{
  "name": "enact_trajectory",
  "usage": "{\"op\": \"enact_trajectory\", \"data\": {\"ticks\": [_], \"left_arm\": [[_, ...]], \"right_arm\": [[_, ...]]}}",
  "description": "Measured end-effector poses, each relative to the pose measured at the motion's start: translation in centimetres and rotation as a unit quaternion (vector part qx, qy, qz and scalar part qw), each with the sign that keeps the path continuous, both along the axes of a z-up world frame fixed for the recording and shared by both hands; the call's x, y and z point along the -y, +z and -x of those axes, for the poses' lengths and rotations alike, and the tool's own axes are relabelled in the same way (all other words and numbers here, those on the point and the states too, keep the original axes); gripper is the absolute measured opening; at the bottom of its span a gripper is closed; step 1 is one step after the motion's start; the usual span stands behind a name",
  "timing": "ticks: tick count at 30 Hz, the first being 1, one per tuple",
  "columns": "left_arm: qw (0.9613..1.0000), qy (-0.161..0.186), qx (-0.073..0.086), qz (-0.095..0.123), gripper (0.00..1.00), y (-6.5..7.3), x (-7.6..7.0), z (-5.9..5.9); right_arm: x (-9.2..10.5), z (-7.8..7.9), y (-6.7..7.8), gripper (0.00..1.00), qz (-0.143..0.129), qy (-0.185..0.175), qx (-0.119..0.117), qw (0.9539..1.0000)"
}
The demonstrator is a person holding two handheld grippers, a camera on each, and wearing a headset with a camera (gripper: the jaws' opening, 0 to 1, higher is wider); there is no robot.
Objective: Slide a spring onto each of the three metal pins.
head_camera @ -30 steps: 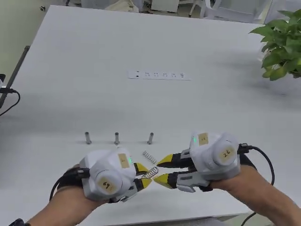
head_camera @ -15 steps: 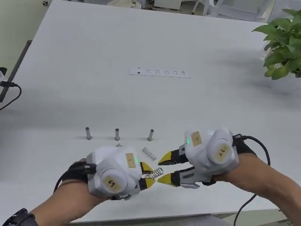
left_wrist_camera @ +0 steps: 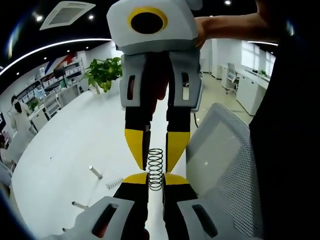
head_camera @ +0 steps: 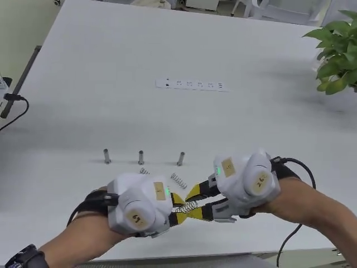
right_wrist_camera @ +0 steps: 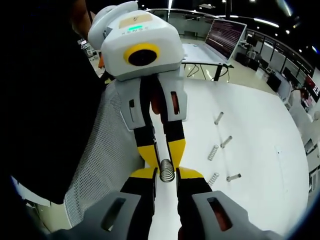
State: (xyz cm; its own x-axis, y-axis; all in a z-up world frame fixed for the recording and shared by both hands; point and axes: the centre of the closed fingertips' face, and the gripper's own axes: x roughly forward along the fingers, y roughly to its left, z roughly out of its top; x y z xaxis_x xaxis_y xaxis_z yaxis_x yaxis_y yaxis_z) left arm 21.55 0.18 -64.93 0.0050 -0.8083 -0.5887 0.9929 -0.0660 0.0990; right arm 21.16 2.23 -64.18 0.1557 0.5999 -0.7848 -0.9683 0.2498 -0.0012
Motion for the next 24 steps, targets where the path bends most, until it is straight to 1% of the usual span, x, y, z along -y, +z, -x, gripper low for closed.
{"op": "enact_trajectory", "data": {"ticks": [4,8,13,15,16,18,20,21,24], "left_arm": [[1.0000,-0.007,0.000,-0.002,0.02,-0.02,-0.01,0.27],[0.9999,-0.012,-0.003,-0.003,0.02,-0.14,-0.01,0.61],[0.9999,-0.016,-0.005,-0.003,0.02,-0.24,0.08,0.78],[0.9999,-0.014,-0.008,-0.002,0.03,-0.27,0.09,0.73],[0.9998,-0.013,-0.014,-0.001,0.03,-0.31,0.09,0.74],[0.9998,-0.008,-0.018,0.001,0.03,-0.30,0.04,0.67],[0.9998,-0.006,-0.020,0.000,0.07,-0.41,-0.14,0.62],[0.9997,0.000,-0.024,0.001,0.09,-0.46,-0.33,0.43],[0.9994,0.015,-0.030,0.007,0.09,-0.22,-0.70,-0.02]], "right_arm": [[-0.09,0.23,-0.05,0.09,-0.001,0.005,0.001,1.0000],[-0.11,0.52,-0.15,0.09,-0.002,0.010,-0.001,1.0000],[0.00,0.67,-0.27,0.08,-0.001,0.005,-0.005,1.0000],[0.03,0.64,-0.25,0.08,-0.003,0.002,-0.005,1.0000],[0.03,0.66,-0.32,0.08,-0.003,0.002,-0.006,1.0000],[0.02,0.61,-0.30,0.08,-0.005,-0.001,-0.007,1.0000],[0.05,0.54,-0.20,0.08,-0.009,-0.004,-0.007,0.9999],[0.08,0.45,-0.12,0.08,-0.011,-0.007,-0.005,0.9999],[0.30,0.24,0.05,0.08,-0.017,-0.017,-0.004,0.9997]]}}
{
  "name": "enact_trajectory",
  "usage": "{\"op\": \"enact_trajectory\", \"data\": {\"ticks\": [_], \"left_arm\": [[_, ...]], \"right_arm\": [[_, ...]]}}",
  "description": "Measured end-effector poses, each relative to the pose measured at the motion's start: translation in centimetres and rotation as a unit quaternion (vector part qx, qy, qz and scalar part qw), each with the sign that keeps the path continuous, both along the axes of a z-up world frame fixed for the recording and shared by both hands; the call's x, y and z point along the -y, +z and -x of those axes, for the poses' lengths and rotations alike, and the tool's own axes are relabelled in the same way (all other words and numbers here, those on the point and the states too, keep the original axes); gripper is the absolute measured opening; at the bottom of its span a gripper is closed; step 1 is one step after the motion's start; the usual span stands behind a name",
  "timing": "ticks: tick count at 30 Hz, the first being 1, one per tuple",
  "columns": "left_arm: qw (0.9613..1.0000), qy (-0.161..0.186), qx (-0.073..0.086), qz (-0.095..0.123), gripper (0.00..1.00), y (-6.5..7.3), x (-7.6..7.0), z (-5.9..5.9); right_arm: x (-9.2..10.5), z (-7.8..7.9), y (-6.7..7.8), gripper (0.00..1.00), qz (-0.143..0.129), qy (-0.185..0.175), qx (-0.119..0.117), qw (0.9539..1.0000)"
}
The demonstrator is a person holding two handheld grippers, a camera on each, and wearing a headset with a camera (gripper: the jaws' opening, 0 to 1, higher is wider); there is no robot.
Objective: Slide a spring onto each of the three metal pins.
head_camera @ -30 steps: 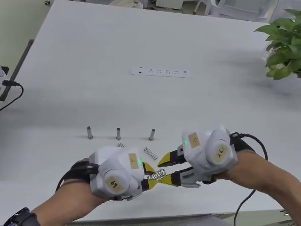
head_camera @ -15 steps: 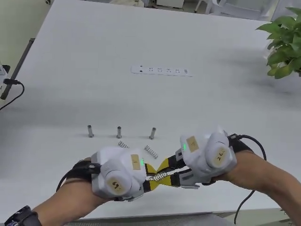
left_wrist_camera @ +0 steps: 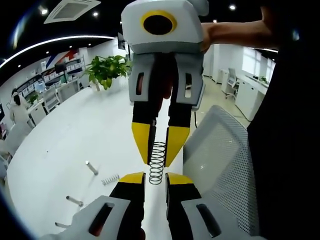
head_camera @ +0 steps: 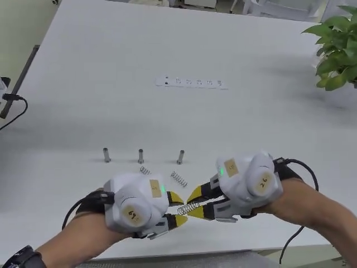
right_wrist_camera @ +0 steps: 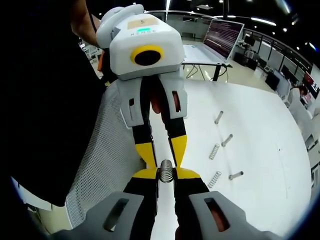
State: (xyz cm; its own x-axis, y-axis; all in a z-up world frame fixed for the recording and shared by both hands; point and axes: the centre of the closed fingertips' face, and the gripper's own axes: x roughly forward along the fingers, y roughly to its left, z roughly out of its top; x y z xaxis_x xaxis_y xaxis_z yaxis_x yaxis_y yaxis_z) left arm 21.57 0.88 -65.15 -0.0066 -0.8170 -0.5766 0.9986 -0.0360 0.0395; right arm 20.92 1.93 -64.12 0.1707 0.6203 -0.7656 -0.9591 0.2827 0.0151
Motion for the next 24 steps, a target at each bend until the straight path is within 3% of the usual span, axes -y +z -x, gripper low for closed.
{"op": "enact_trajectory", "data": {"ticks": [7,12,24], "left_arm": [[0.9994,0.033,-0.010,0.004,0.12,0.1,-1.1,-1.3],[0.9956,0.082,-0.039,0.023,0.13,0.2,-2.3,-2.6],[0.9850,0.165,-0.039,0.029,0.18,0.1,-6.4,-6.1]], "right_arm": [[0.7,-0.4,-0.6,0.08,-0.002,-0.019,-0.004,0.9998],[1.2,-0.7,-0.9,0.08,0.002,-0.029,-0.005,0.9996],[2.2,-2.7,-1.8,0.08,0.019,-0.052,-0.001,0.9984]]}}
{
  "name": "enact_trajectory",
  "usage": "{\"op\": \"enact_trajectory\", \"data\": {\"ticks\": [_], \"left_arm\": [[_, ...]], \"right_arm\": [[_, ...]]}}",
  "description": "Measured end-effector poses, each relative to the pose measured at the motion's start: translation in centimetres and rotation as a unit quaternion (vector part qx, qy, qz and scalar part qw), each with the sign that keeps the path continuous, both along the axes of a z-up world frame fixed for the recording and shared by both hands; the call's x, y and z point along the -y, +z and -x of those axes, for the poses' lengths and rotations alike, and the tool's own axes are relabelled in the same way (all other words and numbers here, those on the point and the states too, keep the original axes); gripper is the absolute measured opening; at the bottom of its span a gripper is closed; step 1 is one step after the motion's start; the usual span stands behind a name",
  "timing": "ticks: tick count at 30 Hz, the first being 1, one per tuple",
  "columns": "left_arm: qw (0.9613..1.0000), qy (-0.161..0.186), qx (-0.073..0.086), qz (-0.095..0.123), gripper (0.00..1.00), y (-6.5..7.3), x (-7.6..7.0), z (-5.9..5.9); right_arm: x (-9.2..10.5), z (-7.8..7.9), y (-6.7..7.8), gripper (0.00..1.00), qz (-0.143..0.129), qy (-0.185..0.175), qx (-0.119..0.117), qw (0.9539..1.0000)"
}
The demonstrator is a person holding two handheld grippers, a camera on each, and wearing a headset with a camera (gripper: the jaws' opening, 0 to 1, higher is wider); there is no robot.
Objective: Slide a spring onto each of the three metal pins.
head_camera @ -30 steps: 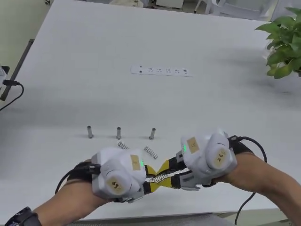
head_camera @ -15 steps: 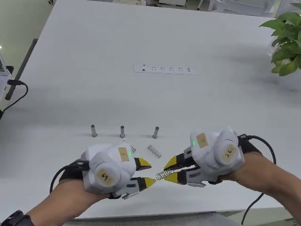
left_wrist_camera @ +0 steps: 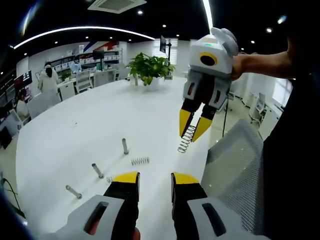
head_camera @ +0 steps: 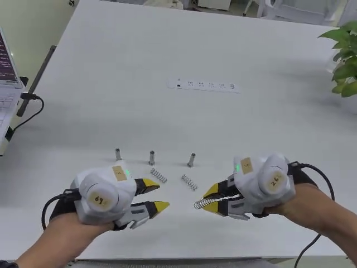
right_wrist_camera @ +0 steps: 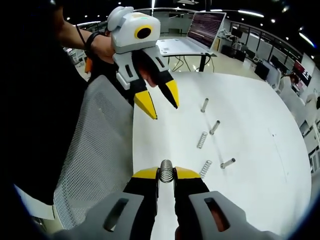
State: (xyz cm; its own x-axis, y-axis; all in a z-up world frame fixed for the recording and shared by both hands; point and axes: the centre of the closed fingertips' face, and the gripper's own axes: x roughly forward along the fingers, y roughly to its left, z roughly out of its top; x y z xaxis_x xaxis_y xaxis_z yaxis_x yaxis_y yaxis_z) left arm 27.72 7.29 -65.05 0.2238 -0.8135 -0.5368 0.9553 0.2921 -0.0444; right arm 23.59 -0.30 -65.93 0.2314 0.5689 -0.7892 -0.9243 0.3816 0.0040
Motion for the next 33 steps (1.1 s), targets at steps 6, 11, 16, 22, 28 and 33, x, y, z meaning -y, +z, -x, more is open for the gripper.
{"op": "enact_trajectory", "data": {"ticks": [6,11,16,22,28,33], "left_arm": [[0.9994,0.036,-0.001,-0.001,0.22,-0.1,-2.1,-1.4],[0.9973,0.073,-0.002,0.004,0.23,-0.1,-3.8,-2.4],[0.9946,0.103,-0.005,0.009,0.28,-0.1,-5.6,-3.3],[0.9902,0.139,-0.008,0.010,0.33,-0.3,-8.0,-4.2],[0.9861,0.166,-0.006,0.002,0.37,-0.9,-10.3,-4.7],[0.9820,0.189,-0.013,0.003,0.40,-1.3,-12.0,-4.9]], "right_arm": [[0.3,-1.0,-0.3,0.08,0.009,-0.008,0.001,0.9999],[0.6,-1.9,-0.7,0.08,0.012,-0.020,-0.010,0.9997],[0.8,-2.5,-1.2,0.08,0.021,-0.019,-0.013,0.9995],[1.1,-3.5,-1.4,0.08,0.027,-0.022,-0.013,0.9993],[1.5,-4.1,-1.8,0.08,0.037,-0.024,-0.016,0.9989],[1.8,-4.7,-2.3,0.08,0.048,-0.025,-0.020,0.9983]]}}
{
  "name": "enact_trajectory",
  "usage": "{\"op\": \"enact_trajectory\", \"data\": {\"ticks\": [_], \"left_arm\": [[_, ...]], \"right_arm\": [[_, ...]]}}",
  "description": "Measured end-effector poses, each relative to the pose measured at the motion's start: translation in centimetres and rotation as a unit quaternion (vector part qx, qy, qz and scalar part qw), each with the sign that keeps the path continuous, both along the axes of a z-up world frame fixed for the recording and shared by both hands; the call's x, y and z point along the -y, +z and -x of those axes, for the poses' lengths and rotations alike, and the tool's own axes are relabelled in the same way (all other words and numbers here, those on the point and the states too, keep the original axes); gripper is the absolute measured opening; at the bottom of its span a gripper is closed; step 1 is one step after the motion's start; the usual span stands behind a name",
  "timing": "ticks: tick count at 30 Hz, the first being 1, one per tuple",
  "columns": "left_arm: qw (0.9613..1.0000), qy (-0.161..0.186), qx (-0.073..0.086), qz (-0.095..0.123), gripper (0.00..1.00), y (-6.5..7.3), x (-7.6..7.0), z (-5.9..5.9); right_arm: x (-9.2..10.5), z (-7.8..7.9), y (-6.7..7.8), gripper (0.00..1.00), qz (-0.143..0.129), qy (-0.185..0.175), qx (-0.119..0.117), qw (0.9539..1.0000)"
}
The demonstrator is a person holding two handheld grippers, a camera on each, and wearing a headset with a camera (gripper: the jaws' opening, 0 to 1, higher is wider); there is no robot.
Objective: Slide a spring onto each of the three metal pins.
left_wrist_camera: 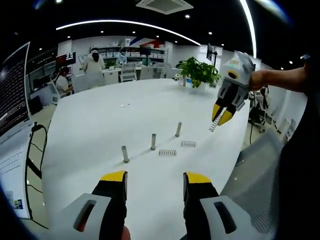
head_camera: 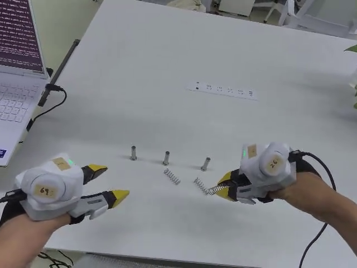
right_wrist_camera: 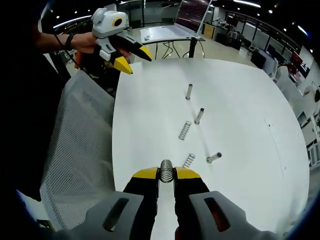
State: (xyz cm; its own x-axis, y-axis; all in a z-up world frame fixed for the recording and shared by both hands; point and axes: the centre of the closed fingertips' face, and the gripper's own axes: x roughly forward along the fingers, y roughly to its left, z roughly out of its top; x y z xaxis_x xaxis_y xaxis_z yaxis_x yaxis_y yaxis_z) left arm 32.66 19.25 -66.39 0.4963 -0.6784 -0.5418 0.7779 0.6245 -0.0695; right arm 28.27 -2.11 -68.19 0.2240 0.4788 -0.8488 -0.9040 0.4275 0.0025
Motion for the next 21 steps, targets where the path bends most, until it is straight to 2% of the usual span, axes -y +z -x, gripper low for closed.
{"op": "enact_trajectory", "data": {"ticks": [14,21], "left_arm": [[0.9987,0.051,-0.009,0.007,0.52,-0.3,-3.0,-0.5],[0.9978,0.063,-0.017,0.012,0.55,-0.7,-3.8,-0.3]], "right_arm": [[-0.7,-2.7,-0.2,0.08,0.012,-0.001,0.000,0.9999],[-1.5,-4.4,-0.4,0.08,0.021,0.005,0.001,0.9998]]}}
